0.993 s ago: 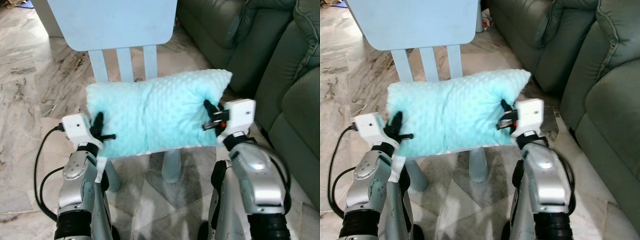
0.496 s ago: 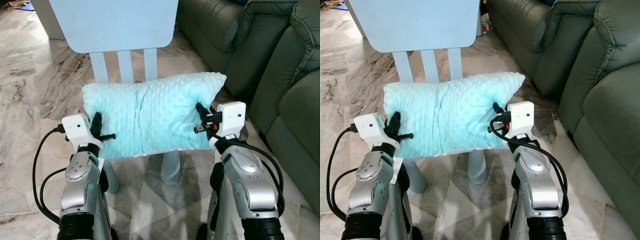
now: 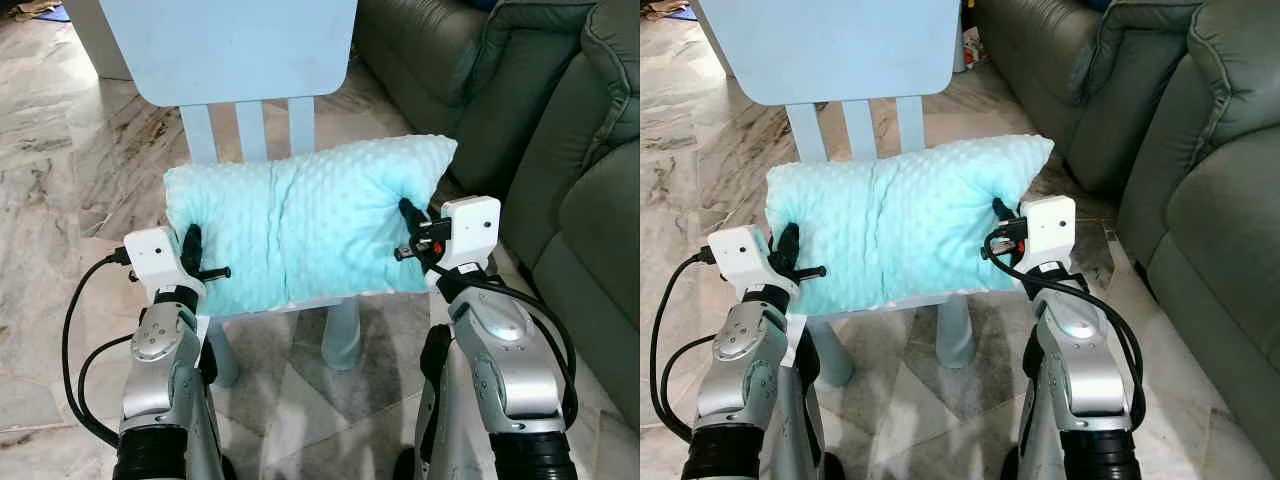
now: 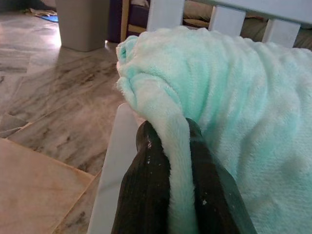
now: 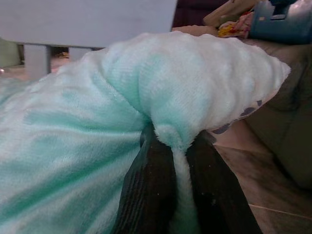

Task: Move the pillow to the sofa

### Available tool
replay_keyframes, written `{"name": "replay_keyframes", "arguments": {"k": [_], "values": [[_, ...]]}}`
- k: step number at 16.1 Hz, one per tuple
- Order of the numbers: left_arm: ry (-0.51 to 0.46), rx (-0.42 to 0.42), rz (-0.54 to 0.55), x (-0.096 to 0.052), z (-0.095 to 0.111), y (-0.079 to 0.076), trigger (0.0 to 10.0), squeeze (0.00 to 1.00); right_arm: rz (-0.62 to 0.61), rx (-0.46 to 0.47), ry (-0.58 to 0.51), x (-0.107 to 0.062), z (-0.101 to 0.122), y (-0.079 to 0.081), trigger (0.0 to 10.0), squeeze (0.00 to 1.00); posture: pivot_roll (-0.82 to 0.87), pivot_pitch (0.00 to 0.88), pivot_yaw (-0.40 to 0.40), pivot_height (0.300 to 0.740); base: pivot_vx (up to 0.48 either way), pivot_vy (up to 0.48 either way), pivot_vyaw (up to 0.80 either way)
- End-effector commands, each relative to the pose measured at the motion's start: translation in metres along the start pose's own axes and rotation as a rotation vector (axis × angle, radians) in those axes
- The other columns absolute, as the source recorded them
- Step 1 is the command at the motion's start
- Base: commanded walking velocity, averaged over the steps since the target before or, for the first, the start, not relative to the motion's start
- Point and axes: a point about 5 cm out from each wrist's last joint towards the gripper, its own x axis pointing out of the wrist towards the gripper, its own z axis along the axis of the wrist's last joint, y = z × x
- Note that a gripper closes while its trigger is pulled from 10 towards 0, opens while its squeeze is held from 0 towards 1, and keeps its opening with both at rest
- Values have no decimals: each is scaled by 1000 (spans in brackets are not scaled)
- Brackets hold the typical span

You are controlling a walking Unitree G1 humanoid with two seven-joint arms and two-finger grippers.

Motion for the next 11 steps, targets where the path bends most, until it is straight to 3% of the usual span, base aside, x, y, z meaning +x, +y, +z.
{"name": "replay_keyframes", "arguments": {"k": [1,4,11], "values": [[-44,41,-9,-1,9,-3,10000,0,-51,-47,-35,-2,9,-6,10000,0,-185,0,10,320,0,0,0],[-78,81,-54,-1,15,-10,10000,0,-156,-89,-2,-7,4,-16,10000,0,-191,0,20,320,0,0,0],[-68,59,-77,3,15,-14,10000,0,-172,-36,-13,-1,12,-13,10000,0,-193,0,30,320,0,0,0]]}}
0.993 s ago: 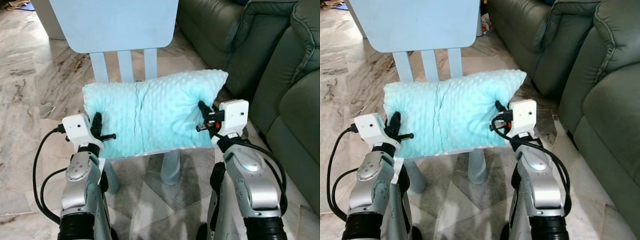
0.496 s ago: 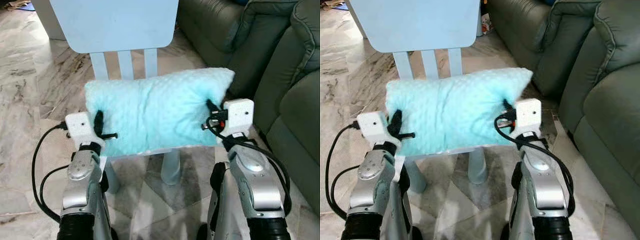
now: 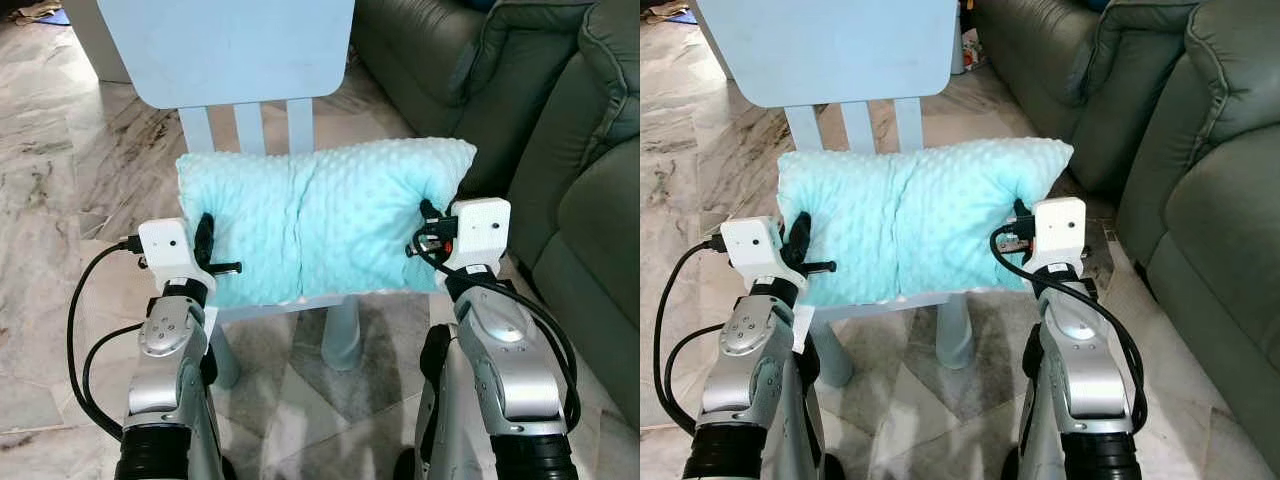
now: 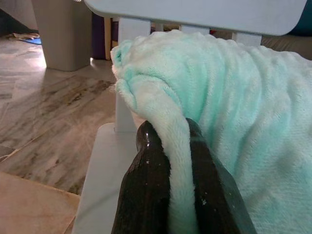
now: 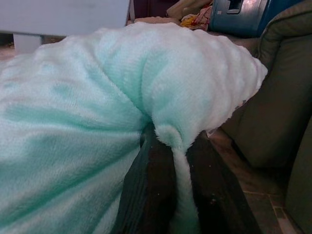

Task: Move the pillow to the sofa

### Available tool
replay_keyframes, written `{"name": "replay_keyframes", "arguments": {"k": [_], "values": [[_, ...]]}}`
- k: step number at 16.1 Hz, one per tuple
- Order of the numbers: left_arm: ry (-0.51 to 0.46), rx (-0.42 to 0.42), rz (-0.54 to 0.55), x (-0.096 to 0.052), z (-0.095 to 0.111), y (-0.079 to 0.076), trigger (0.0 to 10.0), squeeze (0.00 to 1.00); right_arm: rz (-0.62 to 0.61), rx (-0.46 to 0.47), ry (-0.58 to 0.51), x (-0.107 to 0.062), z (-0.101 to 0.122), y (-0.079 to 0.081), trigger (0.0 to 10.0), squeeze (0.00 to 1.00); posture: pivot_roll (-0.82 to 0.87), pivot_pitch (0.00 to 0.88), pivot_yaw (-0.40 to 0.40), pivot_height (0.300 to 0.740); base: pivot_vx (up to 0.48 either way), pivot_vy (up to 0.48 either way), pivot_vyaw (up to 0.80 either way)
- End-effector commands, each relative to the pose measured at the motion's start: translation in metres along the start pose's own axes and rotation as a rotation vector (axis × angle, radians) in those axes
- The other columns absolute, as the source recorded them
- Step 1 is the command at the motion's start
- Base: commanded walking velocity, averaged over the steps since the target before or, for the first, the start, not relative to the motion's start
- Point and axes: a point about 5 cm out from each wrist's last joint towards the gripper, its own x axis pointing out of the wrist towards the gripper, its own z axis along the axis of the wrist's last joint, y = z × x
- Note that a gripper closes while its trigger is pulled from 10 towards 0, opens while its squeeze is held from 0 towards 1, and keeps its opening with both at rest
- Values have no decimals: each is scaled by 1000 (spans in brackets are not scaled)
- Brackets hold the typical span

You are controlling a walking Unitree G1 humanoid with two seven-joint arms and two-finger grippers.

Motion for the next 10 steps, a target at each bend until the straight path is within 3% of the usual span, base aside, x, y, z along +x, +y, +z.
{"name": "replay_keyframes", "arguments": {"k": [1,5,10], "values": [[-18,4,-8,2,5,-1,10000,0,-26,9,-52,1,14,-5,10000,0,-193,0,30,320,0,0,0],[-14,0,-18,1,4,-3,10000,0,-25,22,-52,1,15,-6,10000,0,-195,0,32,320,0,0,0],[-10,-1,-23,2,3,-3,10000,0,-23,35,-51,1,15,-6,10000,0,-198,0,32,375,0,0,0]]}}
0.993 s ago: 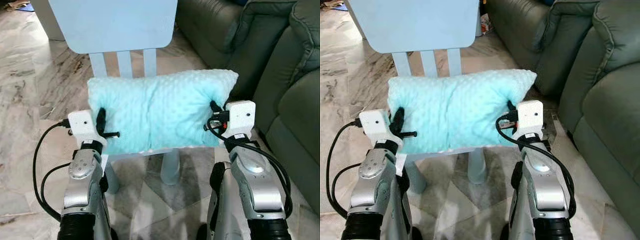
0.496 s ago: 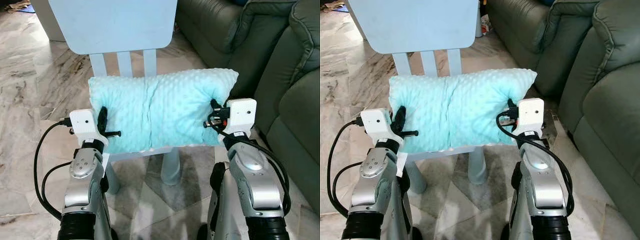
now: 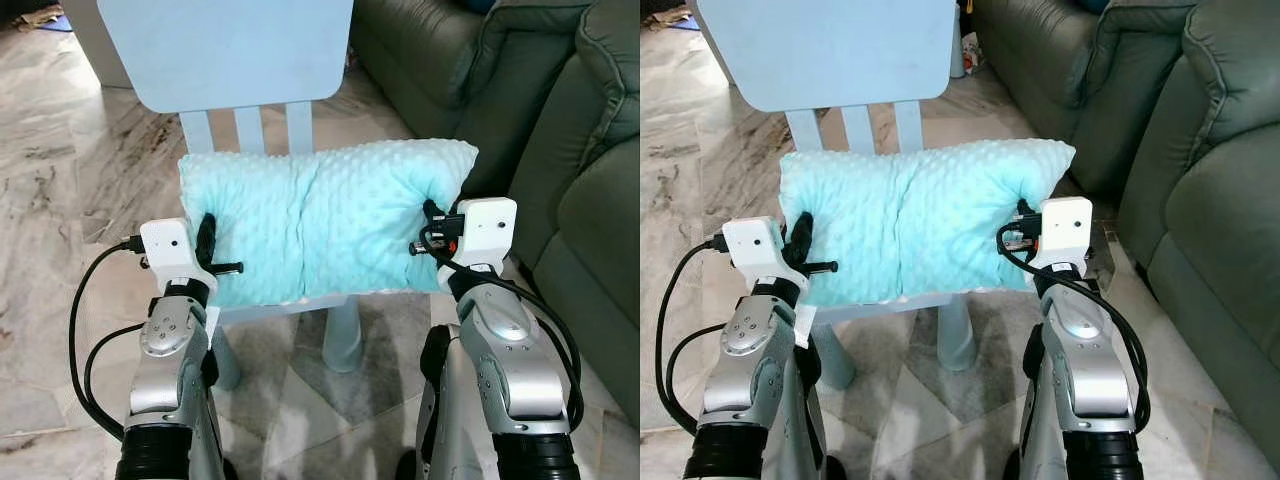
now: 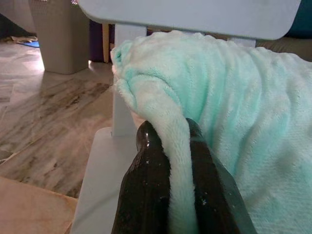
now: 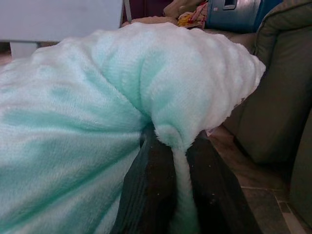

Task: Move the pillow to the sofa

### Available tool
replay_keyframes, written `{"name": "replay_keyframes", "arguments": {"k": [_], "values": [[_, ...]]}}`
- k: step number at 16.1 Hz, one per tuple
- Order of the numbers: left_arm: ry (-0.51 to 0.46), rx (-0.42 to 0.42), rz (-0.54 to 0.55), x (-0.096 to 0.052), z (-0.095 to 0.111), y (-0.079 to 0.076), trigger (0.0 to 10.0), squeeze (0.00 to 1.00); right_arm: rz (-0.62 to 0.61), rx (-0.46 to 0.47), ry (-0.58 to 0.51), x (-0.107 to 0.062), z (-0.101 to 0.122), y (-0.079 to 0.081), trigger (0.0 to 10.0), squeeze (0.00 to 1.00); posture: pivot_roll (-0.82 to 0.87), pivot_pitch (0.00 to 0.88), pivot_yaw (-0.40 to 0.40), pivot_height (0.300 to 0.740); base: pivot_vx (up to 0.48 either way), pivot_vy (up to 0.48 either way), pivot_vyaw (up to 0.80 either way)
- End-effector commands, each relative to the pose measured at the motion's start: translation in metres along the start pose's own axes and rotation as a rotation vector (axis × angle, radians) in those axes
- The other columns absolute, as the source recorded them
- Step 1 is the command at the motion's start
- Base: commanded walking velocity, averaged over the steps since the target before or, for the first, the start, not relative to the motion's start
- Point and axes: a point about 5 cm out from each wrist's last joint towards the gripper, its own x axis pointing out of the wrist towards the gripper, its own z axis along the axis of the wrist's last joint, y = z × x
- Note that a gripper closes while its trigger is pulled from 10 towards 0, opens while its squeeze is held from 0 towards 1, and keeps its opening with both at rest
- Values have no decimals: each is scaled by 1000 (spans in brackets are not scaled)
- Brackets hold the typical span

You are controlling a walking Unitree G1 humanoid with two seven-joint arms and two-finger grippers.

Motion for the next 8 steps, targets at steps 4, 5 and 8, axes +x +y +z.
{"name": "replay_keyframes", "arguments": {"k": [4,5,8], "values": [[-9,1,-16,1,2,-3,10000,0,-12,7,-66,2,17,-2,10000,0,-200,0,32,430,0,0,0],[-8,1,-17,1,2,-3,10000,0,-13,7,-65,2,17,-2,10000,0,-201,0,31,440,0,0,0],[-7,2,-19,2,2,-3,10000,0,-11,9,-62,2,17,-2,10000,0,-200,0,31,475,0,0,0]]}}
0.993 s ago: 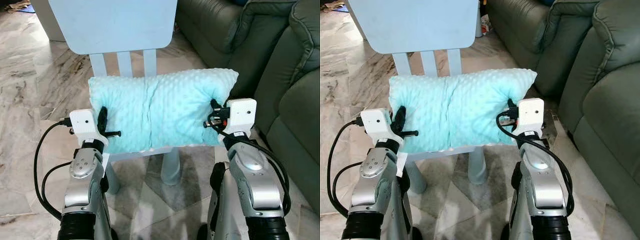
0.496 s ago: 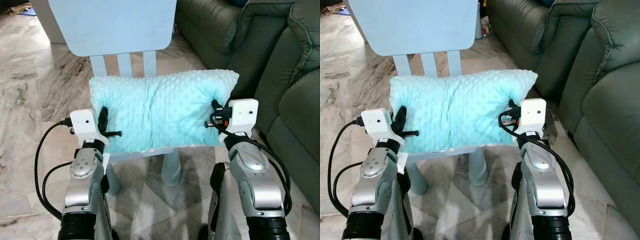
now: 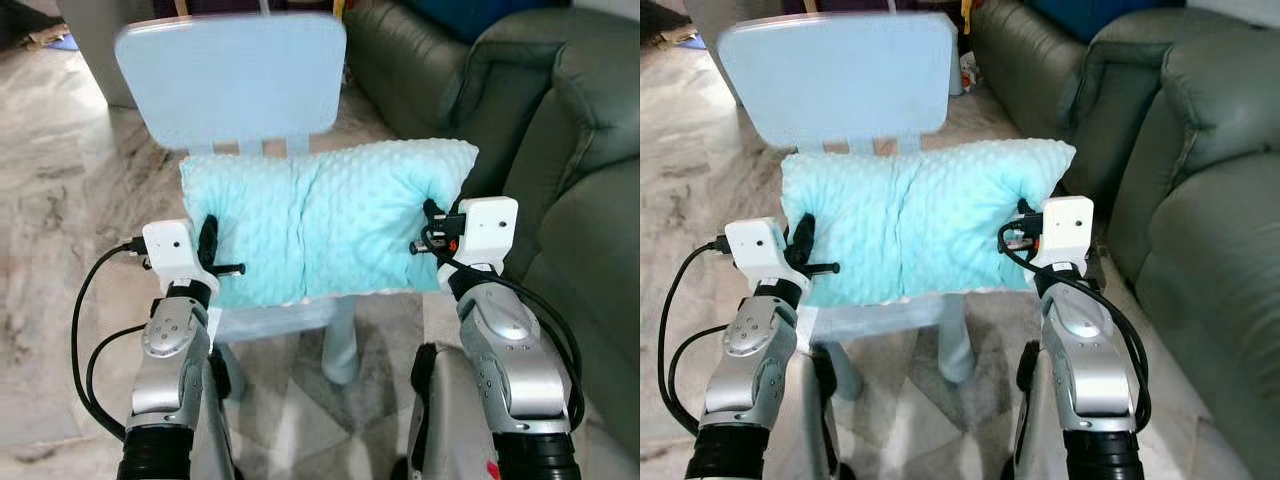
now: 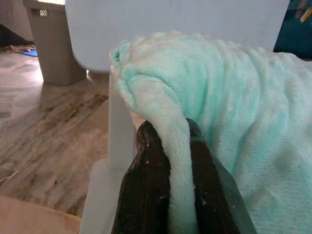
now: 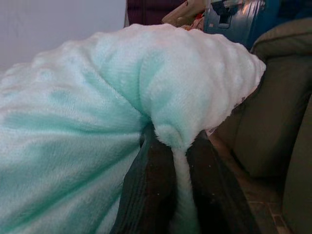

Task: Move the pillow to the sofa

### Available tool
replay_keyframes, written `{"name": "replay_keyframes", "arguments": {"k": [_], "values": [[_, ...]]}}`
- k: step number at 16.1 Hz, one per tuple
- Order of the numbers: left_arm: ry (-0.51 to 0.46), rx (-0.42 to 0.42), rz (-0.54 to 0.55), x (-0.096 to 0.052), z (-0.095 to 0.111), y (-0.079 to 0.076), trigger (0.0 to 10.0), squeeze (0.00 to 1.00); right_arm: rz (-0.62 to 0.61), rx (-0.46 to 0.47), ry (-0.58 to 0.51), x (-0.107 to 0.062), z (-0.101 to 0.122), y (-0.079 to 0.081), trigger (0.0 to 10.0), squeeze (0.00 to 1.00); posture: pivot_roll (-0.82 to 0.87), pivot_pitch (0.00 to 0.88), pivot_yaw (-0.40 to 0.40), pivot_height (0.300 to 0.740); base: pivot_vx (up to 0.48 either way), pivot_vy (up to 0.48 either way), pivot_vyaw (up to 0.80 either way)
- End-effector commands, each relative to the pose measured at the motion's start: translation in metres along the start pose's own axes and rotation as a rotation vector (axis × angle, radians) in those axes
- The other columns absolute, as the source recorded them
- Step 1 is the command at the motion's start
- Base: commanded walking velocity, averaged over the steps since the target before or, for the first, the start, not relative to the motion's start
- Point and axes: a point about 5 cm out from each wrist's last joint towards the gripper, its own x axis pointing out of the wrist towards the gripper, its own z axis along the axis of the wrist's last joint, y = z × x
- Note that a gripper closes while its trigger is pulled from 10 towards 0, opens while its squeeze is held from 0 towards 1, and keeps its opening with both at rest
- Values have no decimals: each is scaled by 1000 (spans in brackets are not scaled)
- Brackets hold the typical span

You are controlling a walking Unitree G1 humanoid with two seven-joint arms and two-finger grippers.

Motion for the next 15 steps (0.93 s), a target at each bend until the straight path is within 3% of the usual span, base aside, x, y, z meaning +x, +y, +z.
{"name": "replay_keyframes", "arguments": {"k": [1,15], "values": [[-12,6,-13,2,3,-1,10000,0,-10,-2,-58,2,16,-2,10000,0,-200,0,30,485,0,0,0],[12,-11,-29,3,-2,-5,10000,0,-7,2,-72,4,20,-2,10000,0,-207,0,31,664,0,0,0]]}}
